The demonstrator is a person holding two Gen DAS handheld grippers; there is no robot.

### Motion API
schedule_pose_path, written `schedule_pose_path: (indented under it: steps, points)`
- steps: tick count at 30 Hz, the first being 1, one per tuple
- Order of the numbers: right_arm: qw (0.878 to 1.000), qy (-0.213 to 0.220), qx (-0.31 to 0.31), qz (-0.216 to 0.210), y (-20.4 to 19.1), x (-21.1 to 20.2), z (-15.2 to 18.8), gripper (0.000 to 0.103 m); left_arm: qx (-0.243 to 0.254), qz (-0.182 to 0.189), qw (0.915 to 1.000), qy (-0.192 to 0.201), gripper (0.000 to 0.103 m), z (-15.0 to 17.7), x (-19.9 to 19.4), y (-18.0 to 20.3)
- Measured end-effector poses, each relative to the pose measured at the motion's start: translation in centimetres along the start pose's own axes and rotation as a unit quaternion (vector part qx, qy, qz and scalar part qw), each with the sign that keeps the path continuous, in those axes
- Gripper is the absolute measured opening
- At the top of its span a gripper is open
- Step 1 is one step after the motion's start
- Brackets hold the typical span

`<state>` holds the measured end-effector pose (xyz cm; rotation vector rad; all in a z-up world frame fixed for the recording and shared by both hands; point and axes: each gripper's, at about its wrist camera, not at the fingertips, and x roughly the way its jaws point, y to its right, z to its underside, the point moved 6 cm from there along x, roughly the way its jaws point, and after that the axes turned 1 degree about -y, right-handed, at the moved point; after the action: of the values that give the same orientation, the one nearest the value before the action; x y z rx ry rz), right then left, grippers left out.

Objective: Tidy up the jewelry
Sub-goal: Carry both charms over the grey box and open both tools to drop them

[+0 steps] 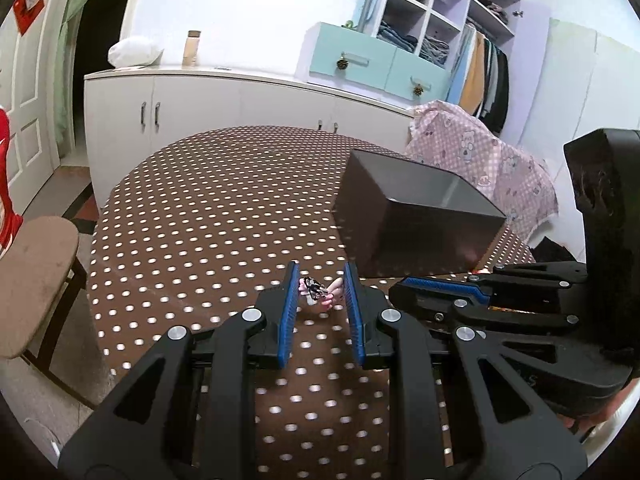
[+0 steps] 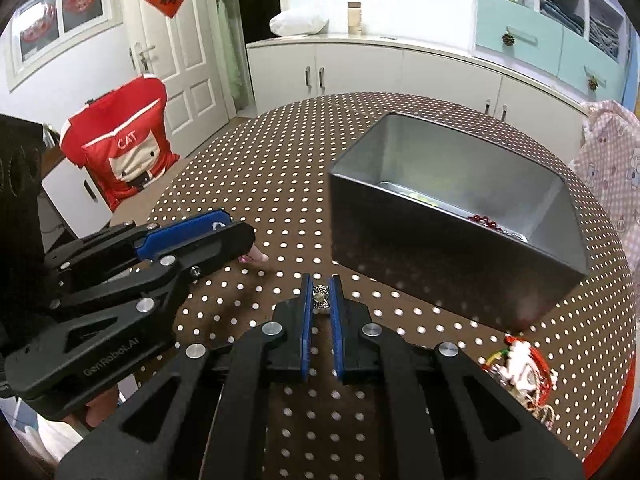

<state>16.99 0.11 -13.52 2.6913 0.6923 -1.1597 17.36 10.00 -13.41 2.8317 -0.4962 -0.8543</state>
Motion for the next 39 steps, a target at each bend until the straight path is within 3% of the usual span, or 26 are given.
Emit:
schedule_pose_path:
  steps: [20,30,39]
  points:
    - [0.995,0.079,0.057,0.015,5.9,-5.6,-0.6,0.007,0.06,0.03,0.9977,0.011,0.023,-1.9,0.8,6.6]
    - [0.992,0.105,0.065,0.016,8.1,-6.4,-1.9,0.007,0.081,0.026,0.9958,0.035,0.023,-4.4,1.0,8.3]
    - [0.992,0.116,0.05,0.005,8.7,-5.9,-3.8,0.007,0.074,0.023,0.9965,0.033,0.023,-5.8,2.7,8.4]
